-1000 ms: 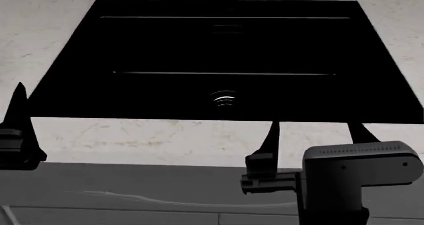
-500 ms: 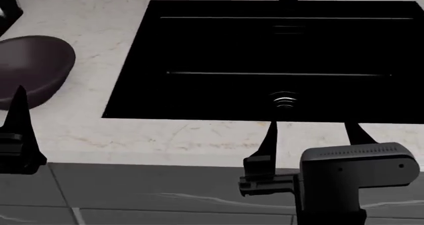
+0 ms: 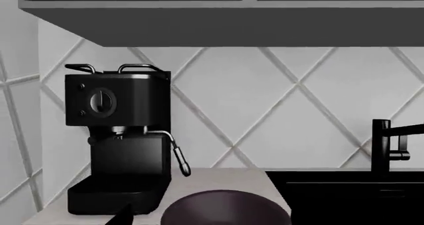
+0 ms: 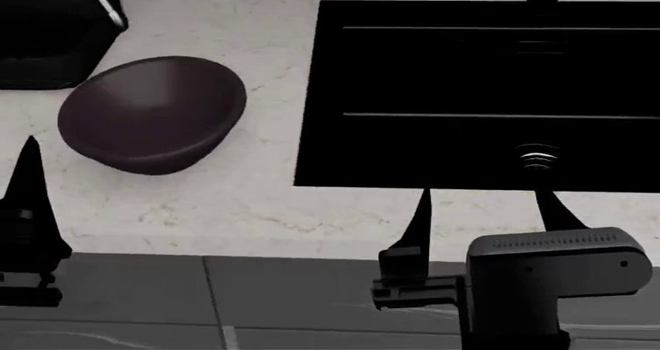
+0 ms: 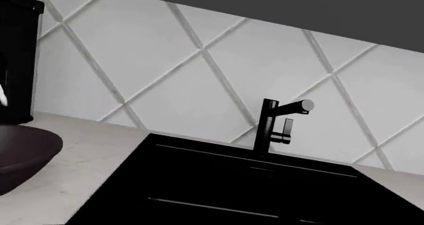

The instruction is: Stack the bowls from largest to smallest.

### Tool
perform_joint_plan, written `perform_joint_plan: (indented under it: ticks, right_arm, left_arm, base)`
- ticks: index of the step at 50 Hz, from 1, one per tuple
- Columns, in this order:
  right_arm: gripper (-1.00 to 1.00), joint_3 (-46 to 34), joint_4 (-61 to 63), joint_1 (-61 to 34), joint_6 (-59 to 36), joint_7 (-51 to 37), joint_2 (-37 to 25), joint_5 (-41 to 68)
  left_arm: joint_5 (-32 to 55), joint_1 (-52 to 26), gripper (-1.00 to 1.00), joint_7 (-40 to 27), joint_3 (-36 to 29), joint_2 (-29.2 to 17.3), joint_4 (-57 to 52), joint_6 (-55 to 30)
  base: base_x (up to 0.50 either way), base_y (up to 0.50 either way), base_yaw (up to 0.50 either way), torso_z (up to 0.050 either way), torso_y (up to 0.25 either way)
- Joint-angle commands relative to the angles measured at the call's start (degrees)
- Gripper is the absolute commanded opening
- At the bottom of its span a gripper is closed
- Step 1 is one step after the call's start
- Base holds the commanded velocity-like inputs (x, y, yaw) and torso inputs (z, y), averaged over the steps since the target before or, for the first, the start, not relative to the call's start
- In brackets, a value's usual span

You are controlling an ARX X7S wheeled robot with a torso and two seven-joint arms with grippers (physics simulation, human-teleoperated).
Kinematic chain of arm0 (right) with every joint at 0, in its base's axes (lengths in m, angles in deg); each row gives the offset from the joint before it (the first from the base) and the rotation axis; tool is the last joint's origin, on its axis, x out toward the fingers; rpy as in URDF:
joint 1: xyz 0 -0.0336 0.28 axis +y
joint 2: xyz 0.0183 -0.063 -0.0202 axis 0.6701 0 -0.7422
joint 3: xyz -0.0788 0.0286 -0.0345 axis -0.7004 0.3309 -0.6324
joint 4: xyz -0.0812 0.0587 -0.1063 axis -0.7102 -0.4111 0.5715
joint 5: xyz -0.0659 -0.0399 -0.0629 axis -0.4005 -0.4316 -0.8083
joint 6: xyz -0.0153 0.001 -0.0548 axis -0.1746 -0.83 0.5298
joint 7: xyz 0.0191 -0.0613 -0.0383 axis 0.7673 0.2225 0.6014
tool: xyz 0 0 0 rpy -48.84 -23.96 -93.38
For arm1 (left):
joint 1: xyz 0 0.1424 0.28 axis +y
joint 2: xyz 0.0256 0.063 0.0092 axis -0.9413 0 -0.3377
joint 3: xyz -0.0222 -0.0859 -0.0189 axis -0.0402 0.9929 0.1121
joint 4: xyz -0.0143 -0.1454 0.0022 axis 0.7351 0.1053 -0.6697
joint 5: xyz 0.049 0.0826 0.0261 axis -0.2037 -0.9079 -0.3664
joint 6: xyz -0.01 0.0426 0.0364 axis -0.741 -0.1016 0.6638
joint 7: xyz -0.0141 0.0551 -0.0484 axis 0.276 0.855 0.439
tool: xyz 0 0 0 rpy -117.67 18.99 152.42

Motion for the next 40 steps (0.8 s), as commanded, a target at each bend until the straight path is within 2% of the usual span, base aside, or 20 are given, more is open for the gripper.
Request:
perform_joint_plan:
  ticks: [1, 14, 23, 40]
  right_arm:
    - [1.00, 0.1, 0.6, 0.3, -0.2, -0.4, -0.3, 0.2]
    - [1.00, 0.4, 0.7, 0.6, 0.3, -0.9, -0.7, 0.3]
    - [1.00, 0.6, 0.4, 1.2, 0.9, -1.6, -0.4, 0.4]
    - [1.00, 0.4, 1.3, 1.4, 0.0, -2.1, -0.9, 0.6]
  left_arm:
    - [0.2, 0.0, 1.00, -0.2, -0.3, 0.0, 0.2, 0.2]
    - [0.3, -0.4, 1.00, -0.5, -1.2, -0.1, 0.5, 0.1]
    - [0.5, 0.1, 1.00, -0.8, -1.1, -0.1, 0.7, 0.3]
    - [1.6, 0.2, 1.00, -1.2, -0.6, 0.0, 0.7, 0.0]
  base:
    - [0.00, 0.50, 0.00, 0.000, 0.000]
    - [0.00, 0.50, 0.00, 0.000, 0.000]
    - [0.03, 0.00, 0.00, 0.000, 0.000]
    - [0.46, 0.00, 0.00, 0.000, 0.000]
